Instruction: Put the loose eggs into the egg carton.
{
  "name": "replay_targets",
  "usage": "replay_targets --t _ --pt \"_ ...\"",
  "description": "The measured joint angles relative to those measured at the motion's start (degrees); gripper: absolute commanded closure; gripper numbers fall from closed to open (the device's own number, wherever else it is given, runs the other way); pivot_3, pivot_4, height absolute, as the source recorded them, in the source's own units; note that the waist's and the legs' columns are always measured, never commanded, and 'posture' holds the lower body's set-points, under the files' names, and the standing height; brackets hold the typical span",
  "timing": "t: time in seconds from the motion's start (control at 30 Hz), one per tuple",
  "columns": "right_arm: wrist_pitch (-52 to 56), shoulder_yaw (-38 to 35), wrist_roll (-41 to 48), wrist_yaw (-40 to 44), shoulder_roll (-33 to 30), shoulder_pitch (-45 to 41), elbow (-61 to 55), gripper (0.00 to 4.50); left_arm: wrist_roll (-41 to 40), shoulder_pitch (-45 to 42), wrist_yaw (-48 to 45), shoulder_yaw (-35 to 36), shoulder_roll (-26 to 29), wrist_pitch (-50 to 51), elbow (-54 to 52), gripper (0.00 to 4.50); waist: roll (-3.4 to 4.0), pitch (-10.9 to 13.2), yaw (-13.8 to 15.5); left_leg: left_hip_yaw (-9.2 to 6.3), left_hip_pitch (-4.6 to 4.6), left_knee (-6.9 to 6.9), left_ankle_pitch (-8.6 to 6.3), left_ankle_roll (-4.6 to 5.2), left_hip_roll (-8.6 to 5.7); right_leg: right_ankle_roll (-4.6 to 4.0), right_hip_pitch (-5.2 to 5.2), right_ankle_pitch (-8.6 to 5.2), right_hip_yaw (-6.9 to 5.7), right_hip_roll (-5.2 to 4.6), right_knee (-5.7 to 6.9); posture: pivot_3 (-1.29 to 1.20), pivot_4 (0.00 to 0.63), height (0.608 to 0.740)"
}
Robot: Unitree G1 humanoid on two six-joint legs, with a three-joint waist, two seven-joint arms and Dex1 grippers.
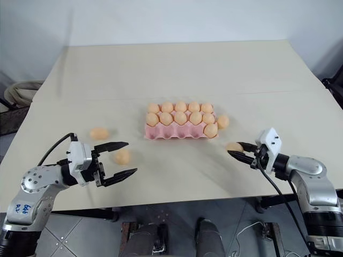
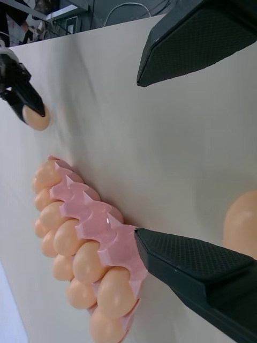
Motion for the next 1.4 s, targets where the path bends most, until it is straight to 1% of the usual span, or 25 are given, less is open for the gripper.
replay_targets --t 0.07,0.13,0.23,0.33,0.43,0.6,0.7,0.77,0.8,0.83,0.9,1.0,1.03,1.13,1.27,1.33,1.4 --pt "3.29 0.16 2.15 -1.85 1.36 -3.29 -3.53 3.04 0.0 -0.16 0.09 0.05 -0.11 0.01 0.08 0.0 0.0 0.0 0.04 -0.01 0.01 0.0 0.0 -0.01 0.03 -0.02 -0.01 0.01 0.02 0.01 0.01 0.0 0.15 0.74" --pt "6.97 2.18 2.83 -5.48 3.9 -8.22 -6.34 3.04 0.0 -0.29 0.47 0.0 -0.29 0.2 0.27 0.0 0.0 0.0 0.03 -0.02 0.0 -0.01 0.05 -0.08 0.04 -0.06 -0.06 0.0 0.06 0.0 0.06 0.0 0.15 0.74" --pt "10.48 7.15 -0.19 -10.69 6.58 -14.1 -6.58 3.04 -0.01 -0.39 0.63 -0.12 -0.41 0.79 0.4 0.0 -0.01 0.0 0.09 -0.04 -0.07 -0.02 0.07 -0.12 0.04 -0.1 -0.15 0.01 0.09 -0.06 0.04 0.0 0.15 0.74" --pt "11.91 10.94 -3.32 -13.1 8.84 -18.13 -3.42 3.04 -0.01 -0.27 1.0 -0.1 -0.44 1.34 0.43 0.0 -0.01 -0.01 0.4 -0.06 -0.17 -0.02 0.04 -0.14 0.02 -0.1 -0.17 0.01 -0.01 -0.12 -0.02 0.0 0.15 0.74" --pt "11.4 13.42 -6.07 -13.53 9.91 -20.11 0.78 3.04 -0.01 -0.3 1.27 -0.12 -0.46 1.57 0.35 0.0 -0.01 -0.01 0.22 0.02 -0.2 -0.03 -0.07 -0.08 0.03 -0.09 -0.16 0.02 -0.18 -0.13 0.04 0.0 0.15 0.74" --pt "10.08 14.12 -8.72 -12.49 9.94 -19.88 5.22 3.04 -0.02 -0.01 1.78 -0.06 -0.46 2.1 -0.03 0.0 -0.01 0.0 0.1 0.11 -0.2 -0.02 -0.06 0.22 0.06 -0.07 -0.18 0.03 -0.66 -0.08 0.16 0.0 0.15 0.74" --pt "9.74 14.11 -9.44 -11.8 9.92 -19.67 5.43 2.16 -0.04 0.09 1.95 -0.04 -0.47 2.13 -0.09 0.0 -0.01 -0.01 0.09 0.15 -0.19 -0.01 -0.07 0.23 0.1 -0.07 -0.17 0.03 -0.83 -0.07 0.14 0.0 0.15 0.74" --pt "9.76 14.05 -9.42 -11.44 9.93 -18.99 5.18 1.44 -0.05 0.11 2.09 -0.04 -0.59 2.13 -0.1 0.0 -0.01 -0.01 0.08 0.21 -0.18 0.01 -0.07 0.23 0.13 -0.07 -0.16 0.03 -0.85 -0.06 0.13 0.0 0.15 0.74" --pt "9.8 14.0 -9.2 -11.35 9.95 -18.37 4.69 0.99 -0.07 0.1 2.07 -0.06 -0.72 2.13 -0.1 0.0 -0.01 0.0 0.09 0.23 -0.18 0.02 -0.07 0.23 0.14 -0.07 -0.16 0.02 -0.85 -0.06 0.13 0.0 0.15 0.74" --pt "9.82 13.94 -9.0 -11.3 9.98 -18.09 4.32 0.69 -0.07 0.07 2.03 -0.08 -0.76 2.13 -0.09 0.0 -0.01 0.0 0.08 0.25 -0.18 0.03 -0.07 0.22 0.14 -0.07 -0.16 0.02 -0.84 -0.07 0.14 0.0 0.15 0.74" --pt "9.79 12.68 -7.6 -10.9 10.08 -16.74 2.14 0.04 -0.07 -0.66 1.61 -0.57 -0.84 2.13 0.14 0.0 -0.01 0.0 0.11 0.25 -0.17 0.08 -0.17 0.03 0.15 -0.07 -0.16 0.02 -0.82 -0.08 0.18 0.0 0.15 0.74" --pt "9.37 9.19 -4.5 -9.94 9.73 -13.44 -3.05 0.04 -0.07 -3.1 0.9 -1.44 -1.14 2.09 1.36 0.0 -0.01 -0.01 0.54 0.21 -0.16 0.14 -0.18 0.01 0.14 -0.07 -0.11 0.03 -0.84 -0.09 0.17 0.0 0.15 0.74" --pt "8.89 6.69 -3.18 -9.64 8.65 -10.95 -5.38 0.04 -0.07 -4.14 0.55 -1.92 -1.35 2.09 2.28 0.0 -0.01 -0.01 0.99 0.21 -0.16 0.15 -0.18 0.02 0.12 -0.07 -0.09 0.03 -0.86 -0.08 0.16 0.0 0.15 0.74" --pt "7.45 -0.16 -2.06 -9.31 5.24 -3.93 -7.43 0.04 -0.06 -5.17 -0.45 -2.78 -1.78 2.05 4.12 0.0 -0.02 -0.01 1.54 0.3 -0.15 0.15 -0.26 0.11 0.09 -0.01 -0.06 0.06 -0.83 -0.08 0.1 0.0 0.15 0.74" --pt "3.19 -12.17 -0.53 -9.63 4.43 9.98 -10.02 0.04 -0.39 -8.43 -2.23 -4.32 -3.11 2.47 7.3 0.0 -0.02 -0.01 2.01 0.31 -0.16 0.15 -0.3 0.11 0.11 0.01 -0.03 0.07 -0.88 0.01 0.01 0.0 0.15 0.74" --pt "1.04 -16.91 -0.39 -9.84 4.43 15.64 -10.1 0.04 -0.56 -9.88 -3.08 -4.71 -3.59 2.57 8.56 0.0 -0.02 -0.01 1.85 0.39 -0.13 0.15 -0.3 0.16 0.1 0.03 -0.01 0.08 -0.85 0.11 0.0 0.0 0.15 0.74" --pt "-1.18 -19.82 -0.49 -9.88 4.5 20.19 -10.1 0.04 -0.53 -11.45 -3.49 -5.04 -4.31 2.51 10.02 0.0 -0.02 -0.01 1.58 0.49 -0.05 0.17 -0.32 0.19 0.1 0.04 0.0 0.09 -0.74 0.12 -0.16 0.0 0.15 0.74"
